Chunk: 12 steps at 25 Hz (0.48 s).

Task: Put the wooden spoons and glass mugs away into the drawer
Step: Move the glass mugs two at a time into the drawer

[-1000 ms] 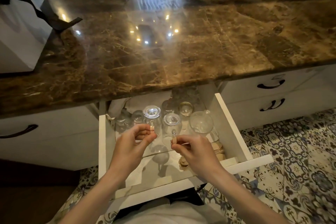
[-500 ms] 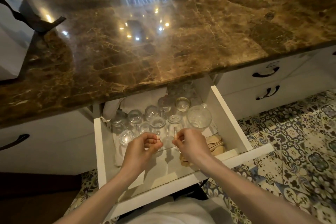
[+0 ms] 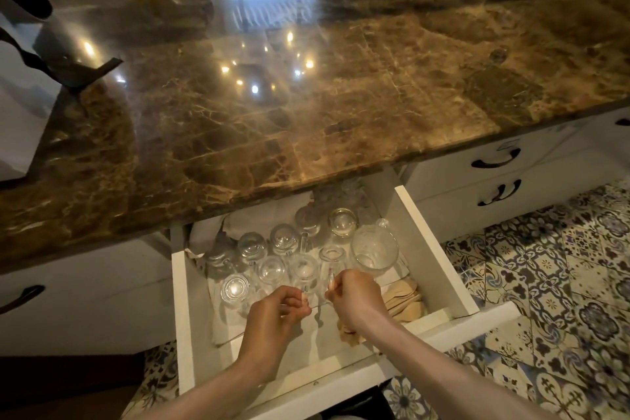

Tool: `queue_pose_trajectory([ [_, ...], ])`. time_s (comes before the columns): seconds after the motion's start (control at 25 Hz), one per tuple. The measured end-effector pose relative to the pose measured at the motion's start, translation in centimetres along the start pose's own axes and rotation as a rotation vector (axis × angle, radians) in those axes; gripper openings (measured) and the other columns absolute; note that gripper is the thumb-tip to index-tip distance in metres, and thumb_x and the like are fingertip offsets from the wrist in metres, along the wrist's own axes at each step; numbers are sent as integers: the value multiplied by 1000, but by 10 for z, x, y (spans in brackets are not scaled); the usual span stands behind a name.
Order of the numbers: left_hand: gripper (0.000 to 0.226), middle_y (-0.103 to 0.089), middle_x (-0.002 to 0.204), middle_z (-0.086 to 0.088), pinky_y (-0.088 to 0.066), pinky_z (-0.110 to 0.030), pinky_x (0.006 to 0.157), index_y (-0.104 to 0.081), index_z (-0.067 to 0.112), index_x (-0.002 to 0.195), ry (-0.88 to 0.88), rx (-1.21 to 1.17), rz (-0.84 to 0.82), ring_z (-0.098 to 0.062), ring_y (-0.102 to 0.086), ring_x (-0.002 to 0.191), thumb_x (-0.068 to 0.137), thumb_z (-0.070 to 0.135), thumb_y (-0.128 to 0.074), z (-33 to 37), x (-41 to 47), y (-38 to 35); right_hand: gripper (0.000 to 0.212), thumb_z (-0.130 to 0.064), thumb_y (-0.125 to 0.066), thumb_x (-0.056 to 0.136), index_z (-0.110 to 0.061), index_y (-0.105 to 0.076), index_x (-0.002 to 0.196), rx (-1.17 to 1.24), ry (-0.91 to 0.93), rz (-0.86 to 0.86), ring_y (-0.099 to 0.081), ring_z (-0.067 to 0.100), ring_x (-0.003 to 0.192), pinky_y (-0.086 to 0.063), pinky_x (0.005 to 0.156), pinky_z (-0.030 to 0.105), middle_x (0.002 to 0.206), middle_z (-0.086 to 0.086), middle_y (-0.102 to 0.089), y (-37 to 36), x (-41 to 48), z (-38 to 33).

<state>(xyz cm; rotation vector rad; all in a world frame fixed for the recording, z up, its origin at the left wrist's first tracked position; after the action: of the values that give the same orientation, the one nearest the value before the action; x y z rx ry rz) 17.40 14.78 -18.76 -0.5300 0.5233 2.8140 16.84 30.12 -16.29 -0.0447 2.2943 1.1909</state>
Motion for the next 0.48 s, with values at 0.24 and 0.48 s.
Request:
queue_pose_trajectory([
  [0.24, 20, -70, 77, -5, -48, -10, 64, -66, 16, 77, 53, -87, -32, -6, -67, 73, 75, -3, -73, -11, 6, -2, 17, -20, -57, 92, -7, -67, 89, -29, 46, 11, -64, 25, 89, -45, 72, 30, 95, 10, -70, -1, 2, -3],
  [0.48, 16, -72, 72, -3, -47, -8, 60, -67, 15, 76, 93, -82, -54, -6, -69, 72, 73, 3, -77, -18, 7, -4, 15, -19, -64, 86, -6, -68, 91, 41, -53, -7, -65, 27, 91, -52, 78, 34, 96, 12, -70, -10, 9, -7],
])
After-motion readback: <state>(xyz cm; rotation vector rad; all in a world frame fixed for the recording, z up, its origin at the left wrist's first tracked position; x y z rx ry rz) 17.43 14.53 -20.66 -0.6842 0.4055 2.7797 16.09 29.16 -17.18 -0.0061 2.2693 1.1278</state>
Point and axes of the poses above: each hand's wrist, its own x-axis towards the middle knuckle, its own y-axis out of the back of the hand, z = x × y, the point moved 1 cm from there along x, towards the middle knuckle
